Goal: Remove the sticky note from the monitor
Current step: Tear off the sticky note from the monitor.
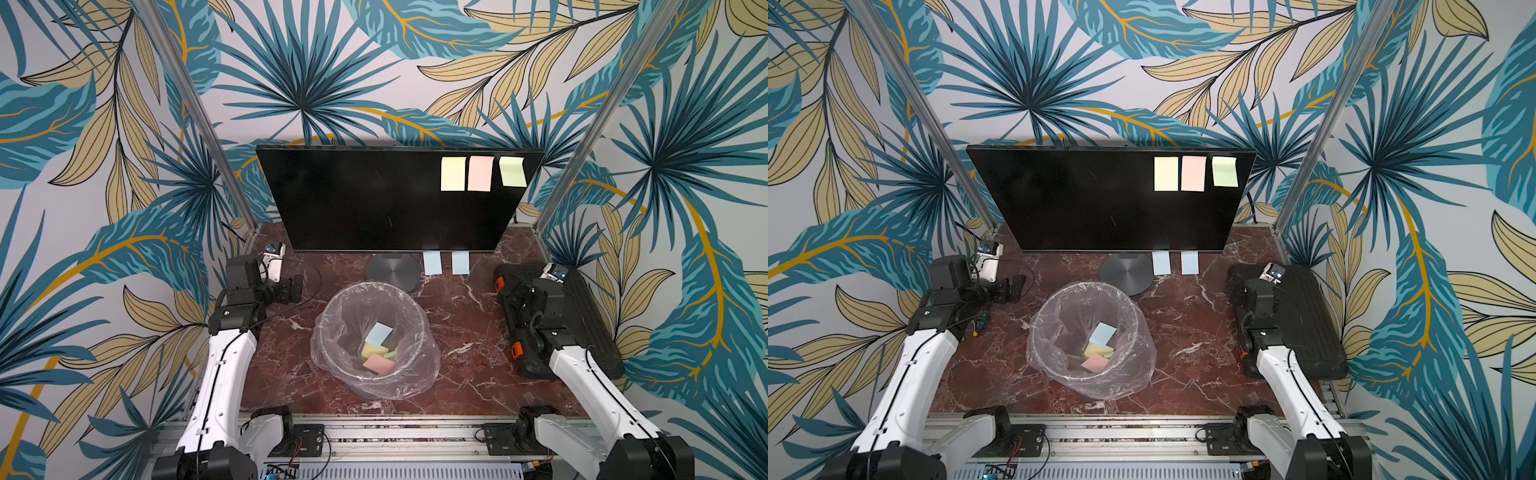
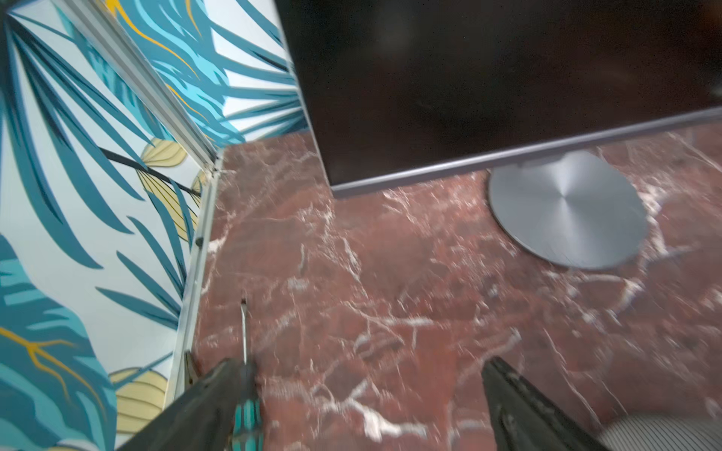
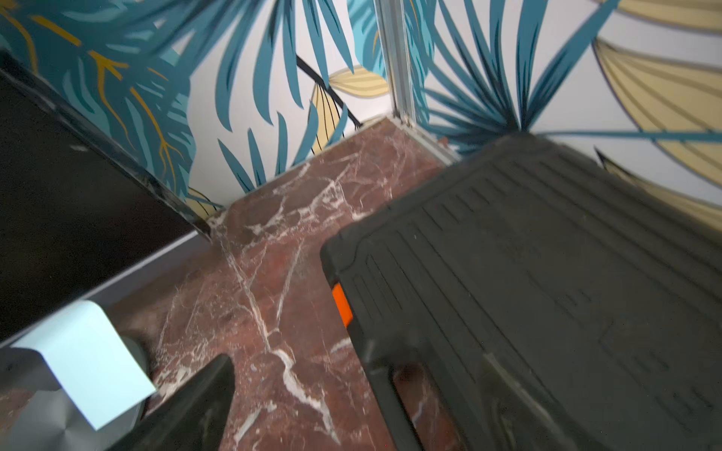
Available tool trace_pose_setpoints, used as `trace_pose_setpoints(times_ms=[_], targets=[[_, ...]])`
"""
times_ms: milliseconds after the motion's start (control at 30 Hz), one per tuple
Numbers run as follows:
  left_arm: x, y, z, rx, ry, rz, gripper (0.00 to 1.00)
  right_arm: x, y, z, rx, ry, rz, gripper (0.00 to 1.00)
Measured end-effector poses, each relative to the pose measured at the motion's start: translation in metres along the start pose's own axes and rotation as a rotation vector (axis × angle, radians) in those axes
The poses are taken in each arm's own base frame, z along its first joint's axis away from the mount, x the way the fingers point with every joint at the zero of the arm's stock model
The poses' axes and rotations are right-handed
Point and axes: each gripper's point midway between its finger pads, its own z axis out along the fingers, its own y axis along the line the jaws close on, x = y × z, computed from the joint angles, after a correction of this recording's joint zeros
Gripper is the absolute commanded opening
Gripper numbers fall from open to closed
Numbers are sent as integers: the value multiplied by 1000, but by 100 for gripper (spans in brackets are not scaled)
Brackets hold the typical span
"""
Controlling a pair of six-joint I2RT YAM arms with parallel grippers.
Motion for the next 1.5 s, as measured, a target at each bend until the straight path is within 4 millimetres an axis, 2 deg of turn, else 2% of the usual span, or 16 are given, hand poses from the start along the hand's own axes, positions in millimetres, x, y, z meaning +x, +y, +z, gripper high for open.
trace_pose_setpoints(times_ms=[100, 200, 333, 467, 600, 767, 1100, 1300, 1500], targets=[[-9, -11, -30, 47, 45, 2, 100, 9, 2, -13, -34, 58, 38, 100], [-26, -28, -63, 128, 43, 8, 97, 4, 7, -33, -87, 72, 62, 99], [-42, -71, -107, 351, 20, 40, 90, -9, 12, -61, -154, 44, 85, 100], [-40, -109, -128, 540, 57, 75, 89, -12, 10, -80, -178, 30, 92, 99], [-27, -132, -125, 634, 141, 108, 88, -6, 5, -85, -169, 52, 84, 100], [-16, -142, -104, 663, 229, 136, 86, 1, 2, -87, -154, 91, 66, 99], [9, -163, -69, 631, 340, 252, 83, -5, 7, -91, -175, 90, 63, 99], [21, -166, -51, 574, 386, 304, 71, -3, 6, -92, -167, 104, 54, 99], [25, -166, -34, 540, 414, 325, 57, -18, 14, -101, -192, 93, 53, 99]])
